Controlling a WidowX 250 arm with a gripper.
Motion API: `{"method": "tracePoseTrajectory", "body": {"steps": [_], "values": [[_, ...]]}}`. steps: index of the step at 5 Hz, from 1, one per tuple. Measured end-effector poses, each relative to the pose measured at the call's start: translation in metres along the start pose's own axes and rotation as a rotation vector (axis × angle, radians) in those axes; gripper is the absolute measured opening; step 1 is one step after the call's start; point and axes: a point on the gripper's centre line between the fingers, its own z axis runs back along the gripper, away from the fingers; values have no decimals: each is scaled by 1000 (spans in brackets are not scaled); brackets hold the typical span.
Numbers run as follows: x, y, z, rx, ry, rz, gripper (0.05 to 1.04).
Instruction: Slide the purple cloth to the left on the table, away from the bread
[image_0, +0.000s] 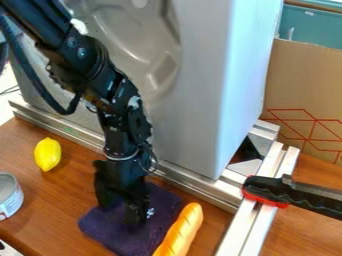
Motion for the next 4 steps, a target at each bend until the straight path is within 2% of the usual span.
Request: {"method": "tracePoseTrajectory", "body": {"steps": [2,3,4], "values": [[4,-1,-7,31,13,6,1000],[-7,9,-7,90,28,18,1000],[-24,34,-7,126,86,73,1000]]}}
